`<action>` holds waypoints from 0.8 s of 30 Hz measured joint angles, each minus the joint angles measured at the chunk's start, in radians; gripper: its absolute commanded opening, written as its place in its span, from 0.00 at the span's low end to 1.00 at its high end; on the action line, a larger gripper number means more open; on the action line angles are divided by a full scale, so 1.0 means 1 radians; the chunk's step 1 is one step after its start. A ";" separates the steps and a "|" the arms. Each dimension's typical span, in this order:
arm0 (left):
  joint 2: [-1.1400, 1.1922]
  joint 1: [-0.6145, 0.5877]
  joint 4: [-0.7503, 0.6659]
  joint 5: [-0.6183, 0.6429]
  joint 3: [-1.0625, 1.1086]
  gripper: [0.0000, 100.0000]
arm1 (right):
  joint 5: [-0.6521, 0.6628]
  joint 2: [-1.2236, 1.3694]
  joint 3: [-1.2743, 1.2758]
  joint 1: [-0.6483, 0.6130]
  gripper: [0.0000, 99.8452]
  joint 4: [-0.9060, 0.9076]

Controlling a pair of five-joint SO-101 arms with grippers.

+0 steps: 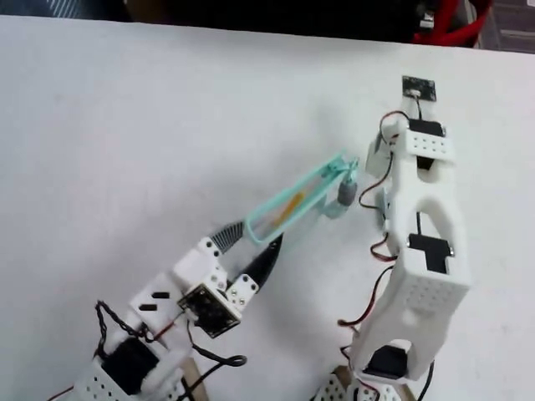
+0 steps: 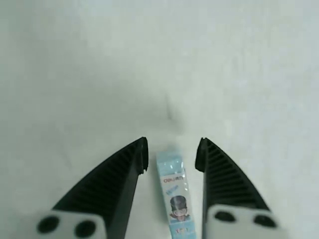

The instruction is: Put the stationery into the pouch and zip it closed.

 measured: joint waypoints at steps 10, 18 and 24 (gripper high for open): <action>0.000 0.000 0.000 0.000 0.000 0.11 | 0.066 0.087 -0.002 0.015 0.17 -0.003; 0.000 0.000 0.000 0.000 0.000 0.11 | 0.064 0.091 -0.011 0.029 0.05 -0.011; 0.000 0.000 0.000 0.000 0.000 0.11 | 0.066 0.091 -0.011 0.057 0.02 -0.014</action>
